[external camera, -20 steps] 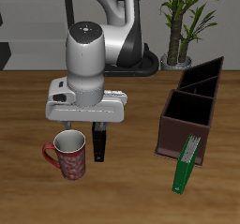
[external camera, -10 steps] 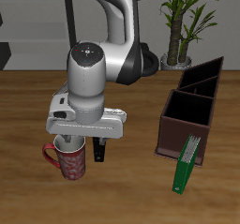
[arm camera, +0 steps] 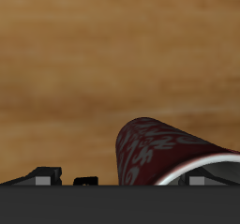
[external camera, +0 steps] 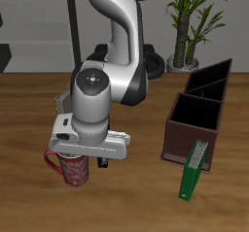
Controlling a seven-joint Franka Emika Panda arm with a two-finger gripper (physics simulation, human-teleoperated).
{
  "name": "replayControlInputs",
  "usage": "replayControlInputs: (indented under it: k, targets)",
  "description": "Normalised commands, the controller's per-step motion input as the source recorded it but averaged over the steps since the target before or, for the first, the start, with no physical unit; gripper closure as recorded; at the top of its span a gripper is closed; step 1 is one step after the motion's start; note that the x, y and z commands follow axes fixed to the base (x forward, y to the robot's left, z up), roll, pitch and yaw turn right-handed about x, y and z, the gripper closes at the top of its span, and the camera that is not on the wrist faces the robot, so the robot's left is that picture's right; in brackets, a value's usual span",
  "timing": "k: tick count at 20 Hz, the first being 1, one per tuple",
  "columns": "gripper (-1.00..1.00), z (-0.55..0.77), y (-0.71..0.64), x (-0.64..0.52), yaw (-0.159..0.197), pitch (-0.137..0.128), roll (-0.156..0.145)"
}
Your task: Place the red mug into the left desk caddy's right compartment
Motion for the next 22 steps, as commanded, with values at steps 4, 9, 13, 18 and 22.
replayControlInputs:
  k: [4,9,13,18,22]
  targets:
    - [1.0,-0.16,-0.1,-0.01,-0.017,0.025,-0.035]
    - [1.0,0.18,-0.19,-0.07,-0.012,-0.028,-0.068]
    - [1.0,0.79,-0.26,-0.25,-0.097,-0.135,-0.134]
    - [1.0,0.64,0.03,-0.24,-0.015,-0.07,0.002]
    - [1.0,0.59,0.12,-0.36,-0.056,-0.024,-0.035]
